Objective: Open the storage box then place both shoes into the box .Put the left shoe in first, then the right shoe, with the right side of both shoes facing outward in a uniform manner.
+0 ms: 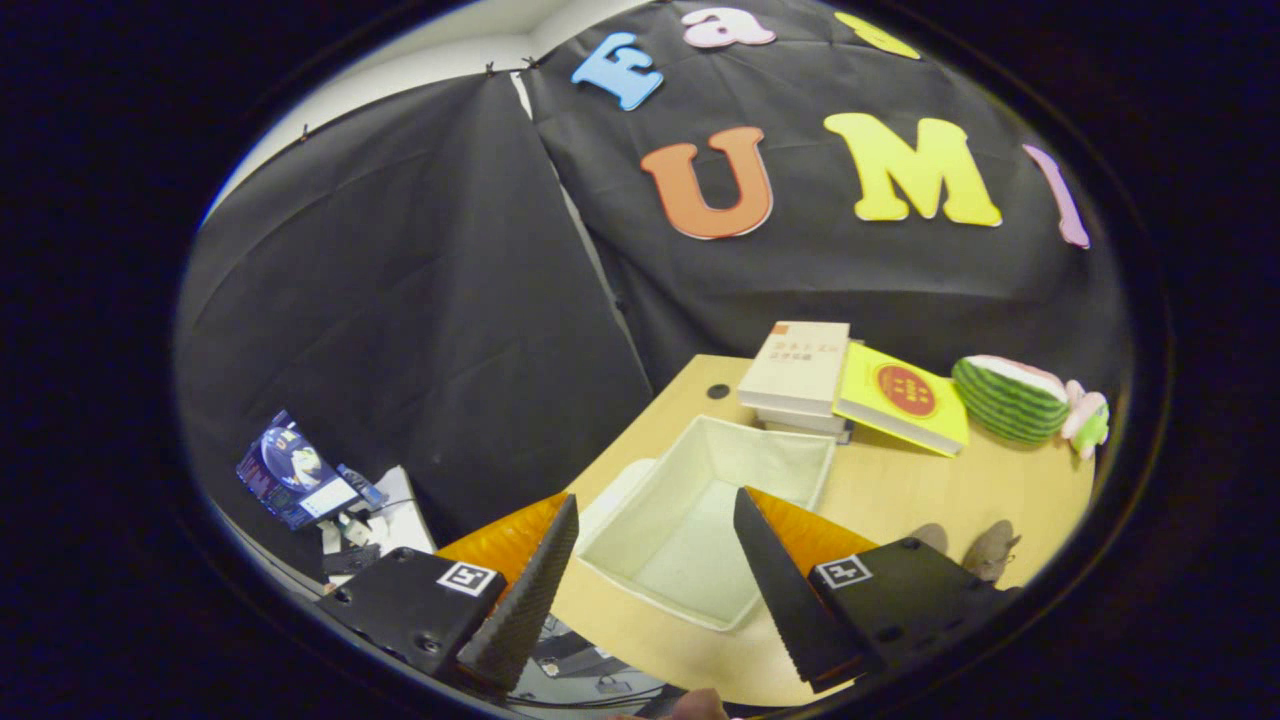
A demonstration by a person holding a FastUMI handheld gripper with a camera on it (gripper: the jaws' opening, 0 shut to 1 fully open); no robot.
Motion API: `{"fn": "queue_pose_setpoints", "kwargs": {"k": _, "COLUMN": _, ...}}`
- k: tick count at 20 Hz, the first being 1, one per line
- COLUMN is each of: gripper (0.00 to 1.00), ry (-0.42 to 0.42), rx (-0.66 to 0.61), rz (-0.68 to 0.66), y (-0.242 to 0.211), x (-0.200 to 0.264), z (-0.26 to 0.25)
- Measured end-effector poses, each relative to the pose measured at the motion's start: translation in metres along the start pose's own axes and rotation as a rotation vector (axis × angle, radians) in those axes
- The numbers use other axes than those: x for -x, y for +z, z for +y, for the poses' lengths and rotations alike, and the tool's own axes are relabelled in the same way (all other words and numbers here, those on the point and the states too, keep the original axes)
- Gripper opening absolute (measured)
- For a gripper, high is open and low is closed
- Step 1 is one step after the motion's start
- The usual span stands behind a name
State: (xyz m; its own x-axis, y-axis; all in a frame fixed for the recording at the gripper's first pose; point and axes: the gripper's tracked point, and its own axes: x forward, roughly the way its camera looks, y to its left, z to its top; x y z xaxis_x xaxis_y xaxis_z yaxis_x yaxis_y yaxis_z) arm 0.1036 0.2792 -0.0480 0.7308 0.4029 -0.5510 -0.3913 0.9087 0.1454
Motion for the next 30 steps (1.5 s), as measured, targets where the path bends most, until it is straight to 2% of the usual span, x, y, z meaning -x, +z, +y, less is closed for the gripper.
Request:
{"fn": "queue_pose_setpoints", "kwargs": {"k": 2, "gripper": 1.0, "ry": -0.046, "rx": -0.022, "rz": 0.0, "y": -0.006, "x": 0.02, "z": -0.036}}
{"fn": "queue_pose_setpoints", "kwargs": {"k": 4, "gripper": 1.0, "ry": -0.129, "rx": -0.066, "rz": 0.022, "y": -0.016, "x": 0.03, "z": -0.079}}
{"fn": "queue_pose_setpoints", "kwargs": {"k": 11, "gripper": 1.0, "ry": -0.298, "rx": -0.168, "rz": 0.228, "y": -0.107, "x": 0.041, "z": -0.198}}
{"fn": "queue_pose_setpoints", "kwargs": {"k": 16, "gripper": 0.99, "ry": -0.291, "rx": -0.258, "rz": 0.372, "y": -0.17, "x": 0.022, "z": -0.239}}
{"fn": "queue_pose_setpoints", "kwargs": {"k": 20, "gripper": 0.98, "ry": -0.296, "rx": -0.318, "rz": 0.447, "y": -0.2, "x": 0.004, "z": -0.259}}
{"fn": "queue_pose_setpoints", "kwargs": {"k": 27, "gripper": 0.75, "ry": -0.305, "rx": -0.414, "rz": 0.518, "y": -0.224, "x": -0.029, "z": -0.272}}
{"fn": "queue_pose_setpoints", "kwargs": {"k": 30, "gripper": 0.52, "ry": -0.32, "rx": -0.45, "rz": 0.548, "y": -0.235, "x": -0.036, "z": -0.275}}
